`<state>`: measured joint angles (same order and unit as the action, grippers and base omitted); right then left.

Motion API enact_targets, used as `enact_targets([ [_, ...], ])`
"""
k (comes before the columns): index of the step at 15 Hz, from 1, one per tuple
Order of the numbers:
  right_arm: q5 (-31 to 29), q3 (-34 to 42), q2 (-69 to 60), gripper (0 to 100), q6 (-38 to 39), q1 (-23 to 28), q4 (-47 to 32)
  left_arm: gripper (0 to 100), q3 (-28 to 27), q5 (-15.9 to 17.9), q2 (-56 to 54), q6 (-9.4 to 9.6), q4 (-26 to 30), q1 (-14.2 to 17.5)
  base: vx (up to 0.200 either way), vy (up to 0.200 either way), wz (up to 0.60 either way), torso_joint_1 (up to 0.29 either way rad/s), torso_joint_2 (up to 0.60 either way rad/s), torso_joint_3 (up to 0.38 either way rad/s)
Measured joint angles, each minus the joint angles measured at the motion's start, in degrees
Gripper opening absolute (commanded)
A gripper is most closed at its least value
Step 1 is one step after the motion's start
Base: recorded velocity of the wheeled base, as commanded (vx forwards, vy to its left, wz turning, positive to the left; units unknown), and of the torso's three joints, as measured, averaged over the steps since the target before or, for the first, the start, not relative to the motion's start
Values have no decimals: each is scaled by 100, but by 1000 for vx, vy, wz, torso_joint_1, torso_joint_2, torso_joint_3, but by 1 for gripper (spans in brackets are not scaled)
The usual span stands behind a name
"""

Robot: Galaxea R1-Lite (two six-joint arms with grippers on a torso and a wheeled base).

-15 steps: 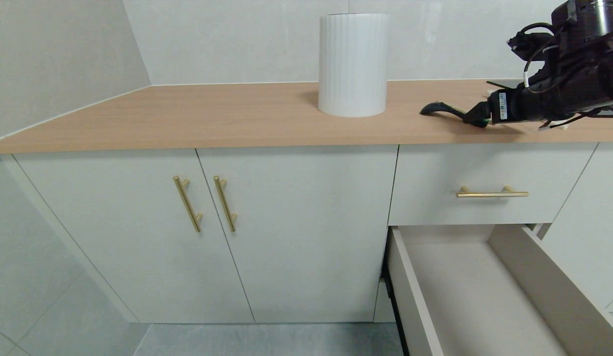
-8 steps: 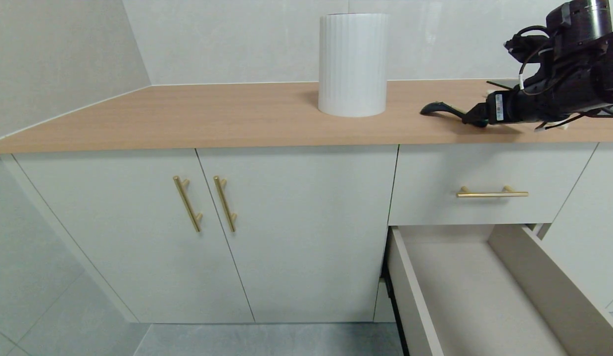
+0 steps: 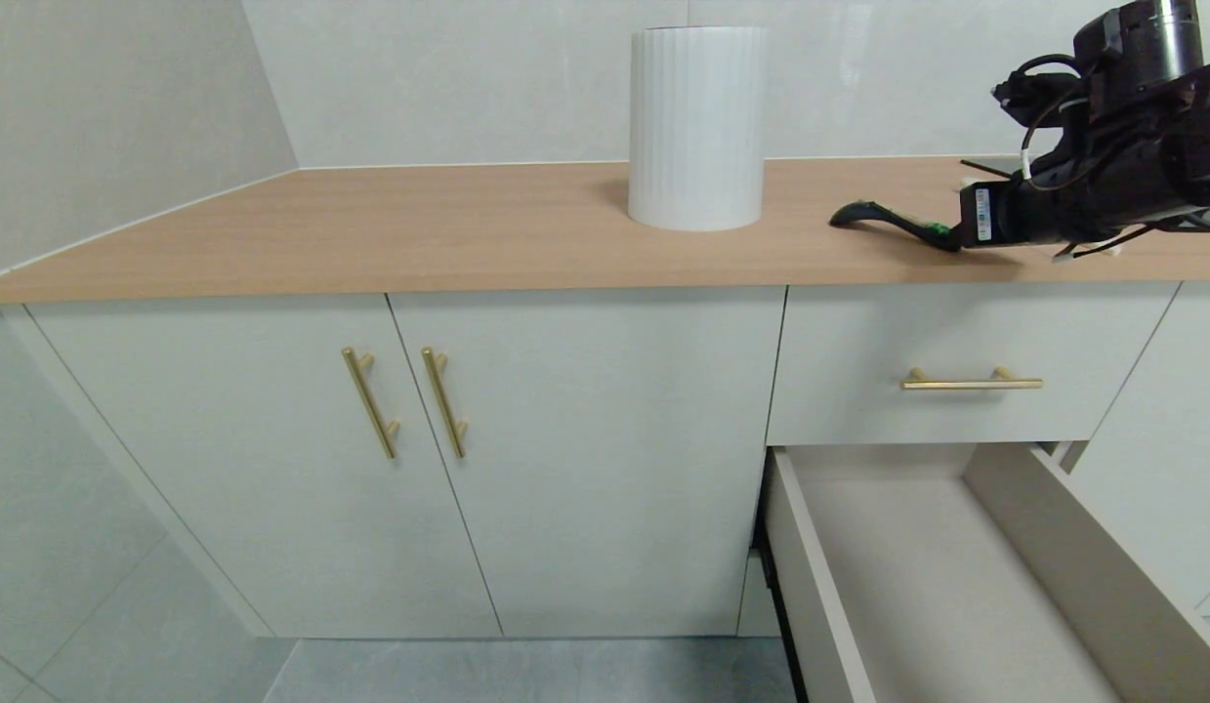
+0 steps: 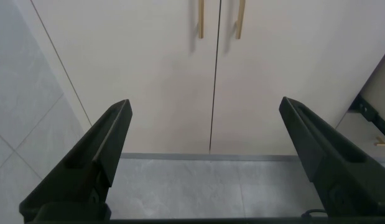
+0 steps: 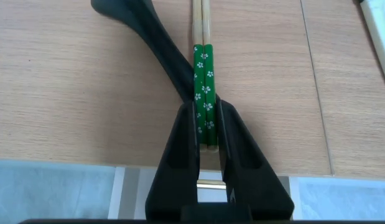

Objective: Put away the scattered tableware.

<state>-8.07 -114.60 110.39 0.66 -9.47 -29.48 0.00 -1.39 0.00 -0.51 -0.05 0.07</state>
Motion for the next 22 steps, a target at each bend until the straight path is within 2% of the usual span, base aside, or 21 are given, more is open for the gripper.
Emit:
enact_targets([
  [6, 0, 0, -140, 0, 276, 0, 206, 100, 0, 2, 0, 0, 0, 0, 0, 0, 0, 0, 0, 0],
  [11, 17, 217, -1141, 0, 401, -23, 180, 100, 0, 0, 0, 0, 0, 0, 0, 0, 0, 0, 0, 0],
  [15, 197, 1827, -2783, 0, 396, -39, 4, 100, 0, 0, 0, 0, 0, 0, 0, 0, 0, 0, 0, 0],
  [19, 968, 3945, -4470, 0, 290, -44, -479, 100, 0, 0, 0, 0, 2, 0, 0, 0, 0, 0, 0, 0],
  [22, 1364, 4981, -5137, 0, -48, -44, -662, 100, 0, 0, 0, 0, 2, 0, 0, 0, 0, 0, 0, 0],
])
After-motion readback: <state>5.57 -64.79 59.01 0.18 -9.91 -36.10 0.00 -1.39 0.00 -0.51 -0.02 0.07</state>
